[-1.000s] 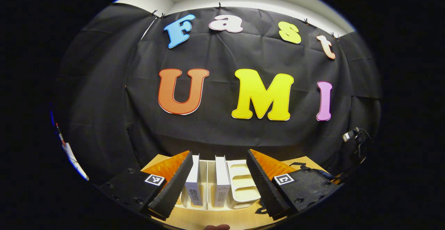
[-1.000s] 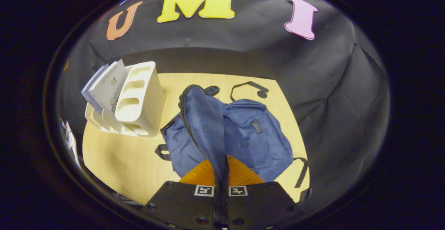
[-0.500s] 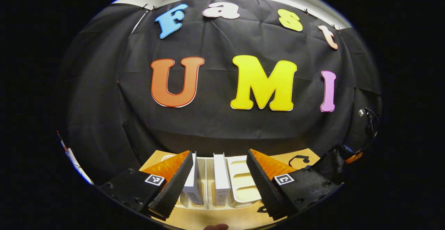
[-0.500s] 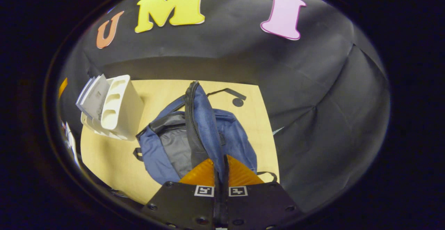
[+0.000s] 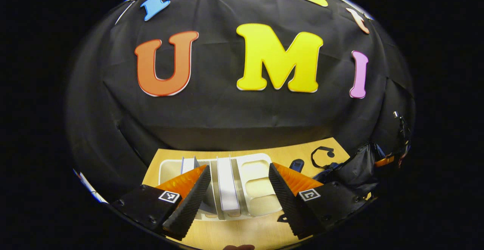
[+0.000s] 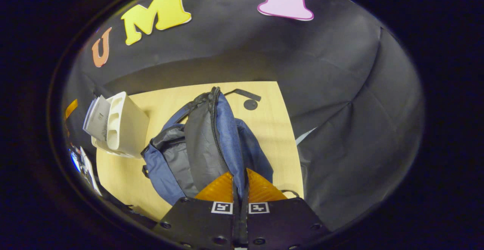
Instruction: Open the schoolbag, grab two books from the bookshelf and put them into the schoolbag.
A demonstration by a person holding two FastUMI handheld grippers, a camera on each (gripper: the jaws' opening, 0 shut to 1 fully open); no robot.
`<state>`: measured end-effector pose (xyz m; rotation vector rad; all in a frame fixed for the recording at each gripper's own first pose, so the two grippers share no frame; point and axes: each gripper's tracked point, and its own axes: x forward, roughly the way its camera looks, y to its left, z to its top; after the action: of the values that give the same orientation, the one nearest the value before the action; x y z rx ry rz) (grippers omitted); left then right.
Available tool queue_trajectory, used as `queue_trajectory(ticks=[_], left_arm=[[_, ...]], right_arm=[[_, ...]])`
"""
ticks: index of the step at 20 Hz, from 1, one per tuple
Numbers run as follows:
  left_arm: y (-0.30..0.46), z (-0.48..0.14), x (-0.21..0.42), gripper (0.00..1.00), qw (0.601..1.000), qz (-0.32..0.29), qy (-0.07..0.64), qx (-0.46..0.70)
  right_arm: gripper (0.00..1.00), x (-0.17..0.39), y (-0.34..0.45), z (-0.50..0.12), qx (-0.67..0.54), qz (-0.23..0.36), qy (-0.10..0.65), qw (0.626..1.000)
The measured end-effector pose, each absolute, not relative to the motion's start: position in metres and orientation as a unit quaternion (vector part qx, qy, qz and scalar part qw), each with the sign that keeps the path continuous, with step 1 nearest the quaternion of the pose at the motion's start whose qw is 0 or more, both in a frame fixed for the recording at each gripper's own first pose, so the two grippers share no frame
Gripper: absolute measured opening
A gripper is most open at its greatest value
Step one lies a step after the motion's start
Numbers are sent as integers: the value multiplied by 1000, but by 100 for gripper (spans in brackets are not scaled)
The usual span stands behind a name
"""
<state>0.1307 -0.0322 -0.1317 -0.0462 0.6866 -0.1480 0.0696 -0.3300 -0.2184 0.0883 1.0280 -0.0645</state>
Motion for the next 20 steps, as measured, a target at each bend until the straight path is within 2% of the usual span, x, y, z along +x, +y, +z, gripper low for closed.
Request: queue_trajectory(ticks=[8, 16, 20], left_arm=[[-25, -191, 147, 98, 872, -82, 482, 9], [-13, -253, 130, 98, 768, -66, 636, -35], [-13, -275, 126, 98, 741, -55, 668, -38]], right_arm=[[1, 79, -334, -230, 49, -6, 510, 859], [1, 79, -328, -228, 44, 12, 515, 856], [1, 75, -327, -230, 54, 12, 515, 856]])
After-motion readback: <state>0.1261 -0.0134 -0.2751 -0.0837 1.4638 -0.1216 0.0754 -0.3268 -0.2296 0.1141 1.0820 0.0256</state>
